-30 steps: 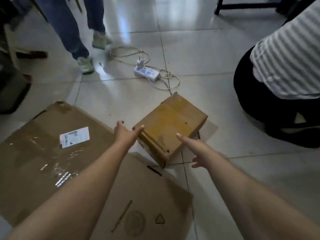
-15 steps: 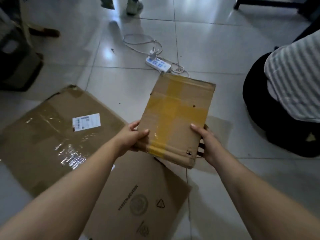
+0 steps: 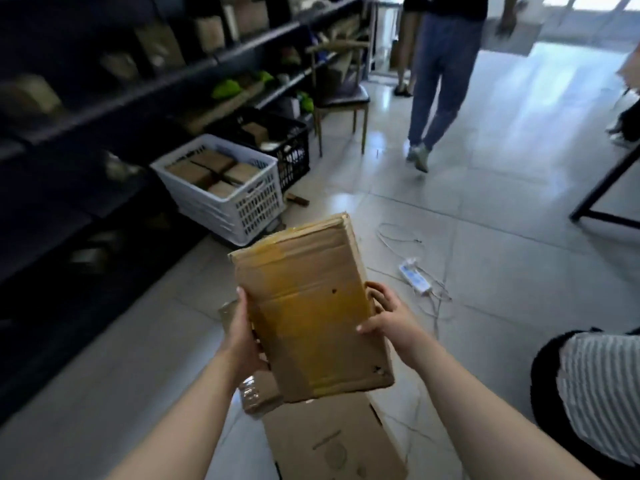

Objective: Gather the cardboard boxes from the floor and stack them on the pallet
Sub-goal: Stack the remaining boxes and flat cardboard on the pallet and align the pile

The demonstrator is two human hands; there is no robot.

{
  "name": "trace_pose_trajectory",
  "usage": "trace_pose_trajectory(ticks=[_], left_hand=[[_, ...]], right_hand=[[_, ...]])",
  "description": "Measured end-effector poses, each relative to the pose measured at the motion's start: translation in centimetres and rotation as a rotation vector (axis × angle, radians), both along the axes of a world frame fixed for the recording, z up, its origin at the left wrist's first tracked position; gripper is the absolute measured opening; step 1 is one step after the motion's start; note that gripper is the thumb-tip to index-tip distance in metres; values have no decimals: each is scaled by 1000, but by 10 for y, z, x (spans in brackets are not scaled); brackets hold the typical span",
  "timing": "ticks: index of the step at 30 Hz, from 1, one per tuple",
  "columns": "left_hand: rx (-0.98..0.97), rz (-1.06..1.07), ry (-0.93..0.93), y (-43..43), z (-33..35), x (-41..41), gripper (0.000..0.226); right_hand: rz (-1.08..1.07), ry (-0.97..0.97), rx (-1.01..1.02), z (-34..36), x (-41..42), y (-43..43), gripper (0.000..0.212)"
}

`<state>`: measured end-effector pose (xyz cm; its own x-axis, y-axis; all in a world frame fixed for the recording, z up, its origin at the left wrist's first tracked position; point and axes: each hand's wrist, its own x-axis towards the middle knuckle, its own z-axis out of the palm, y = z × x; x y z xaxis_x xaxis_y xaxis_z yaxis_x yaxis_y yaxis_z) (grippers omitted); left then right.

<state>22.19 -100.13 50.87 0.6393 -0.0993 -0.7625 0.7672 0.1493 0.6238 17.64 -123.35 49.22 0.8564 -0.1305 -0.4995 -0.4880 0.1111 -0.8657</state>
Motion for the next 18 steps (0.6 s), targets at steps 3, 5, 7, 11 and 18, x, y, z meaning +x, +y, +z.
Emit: trace_pose_trajectory(ticks=[3,5,7,11,18], left_hand=[[-30,154,-125,52,64,-34,98],[-33,258,-172,94,93,-62,101],[-27,378,-260,144,116,-91,91],[123,530,-370,244,149,-173,42],[305,574,-471,375,166,-349,46]], right_hand=[[71,-20,140,59,4,41,51],[86,39,255,92,1,73,28],[162,94,258,119,0,114,61],[417,264,212,157,-21,219,98],[756,326,209,189,-115,425,84]])
